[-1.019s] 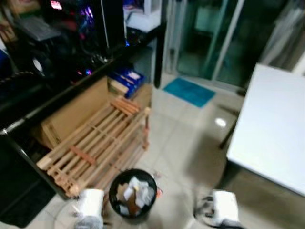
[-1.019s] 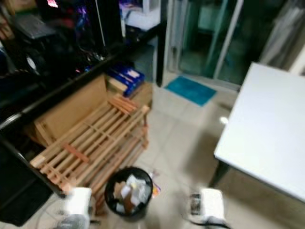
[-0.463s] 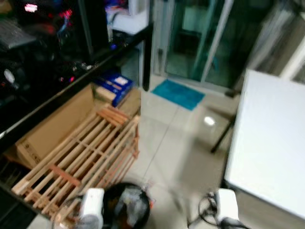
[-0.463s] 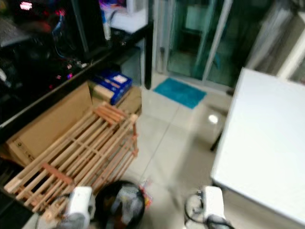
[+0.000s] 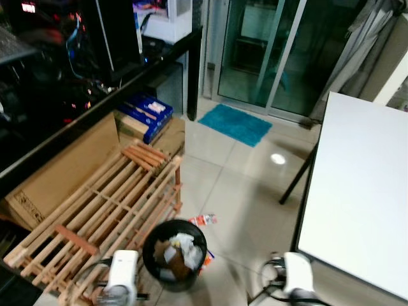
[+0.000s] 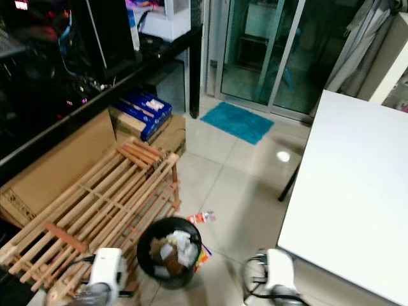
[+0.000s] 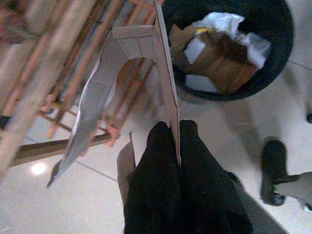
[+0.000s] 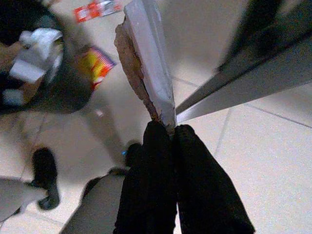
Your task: Picking trash to rubbish bin
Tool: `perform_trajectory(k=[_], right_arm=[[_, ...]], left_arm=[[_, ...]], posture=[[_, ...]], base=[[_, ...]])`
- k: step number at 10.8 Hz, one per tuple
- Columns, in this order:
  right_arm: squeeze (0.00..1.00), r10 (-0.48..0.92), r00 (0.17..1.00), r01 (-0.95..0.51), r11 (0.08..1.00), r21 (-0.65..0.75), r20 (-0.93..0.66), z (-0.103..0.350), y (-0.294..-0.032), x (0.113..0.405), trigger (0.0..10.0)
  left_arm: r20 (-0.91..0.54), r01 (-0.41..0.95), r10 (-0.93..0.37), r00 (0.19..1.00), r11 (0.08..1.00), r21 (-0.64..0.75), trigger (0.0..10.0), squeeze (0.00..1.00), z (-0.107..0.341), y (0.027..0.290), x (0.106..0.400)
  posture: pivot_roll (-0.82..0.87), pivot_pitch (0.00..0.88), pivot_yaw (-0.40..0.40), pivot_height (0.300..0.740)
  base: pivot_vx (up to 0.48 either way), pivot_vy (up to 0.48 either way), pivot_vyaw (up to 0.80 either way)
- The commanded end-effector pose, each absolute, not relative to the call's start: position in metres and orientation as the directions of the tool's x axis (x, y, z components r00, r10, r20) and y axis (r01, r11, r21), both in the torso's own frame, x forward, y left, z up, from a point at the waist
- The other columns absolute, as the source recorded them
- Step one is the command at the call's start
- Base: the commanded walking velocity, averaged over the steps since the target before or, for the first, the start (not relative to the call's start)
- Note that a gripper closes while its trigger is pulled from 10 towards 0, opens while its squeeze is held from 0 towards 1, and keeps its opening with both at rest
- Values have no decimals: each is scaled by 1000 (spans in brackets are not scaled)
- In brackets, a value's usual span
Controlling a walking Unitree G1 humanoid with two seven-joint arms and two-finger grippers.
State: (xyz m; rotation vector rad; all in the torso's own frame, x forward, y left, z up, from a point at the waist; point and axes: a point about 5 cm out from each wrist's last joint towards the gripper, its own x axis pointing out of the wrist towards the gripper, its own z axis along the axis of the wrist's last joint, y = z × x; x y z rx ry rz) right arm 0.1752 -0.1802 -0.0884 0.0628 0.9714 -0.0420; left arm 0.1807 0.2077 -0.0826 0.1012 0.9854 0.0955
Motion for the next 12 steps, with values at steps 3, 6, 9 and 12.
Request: perform_trajectory(k=[3,6,9,12], right_arm=[[0,-11,552,61,998,27,-834,-89,-182,175,10000],[0,-12,550,62,998,27,-835,-89,-182,174,10000],[0,-10,572,57,998,28,-820,-86,-181,180,10000],[0,-16,595,65,997,29,-803,-85,-182,178,10000]], left_arm=[[-824,-41,121,554,992,119,10000,0,-82,207,182],[-810,-41,115,575,993,112,10000,0,-78,206,191],[-765,15,77,639,994,113,10000,0,-61,200,222],[-714,157,-48,698,984,87,10000,0,-44,166,254]], posture=[[22,16,-40,740],[20,17,-41,740],[4,27,-42,740],[-49,75,-37,740]], base=[[0,0,0],[0,0,0],[0,0,0],[0,0,0]])
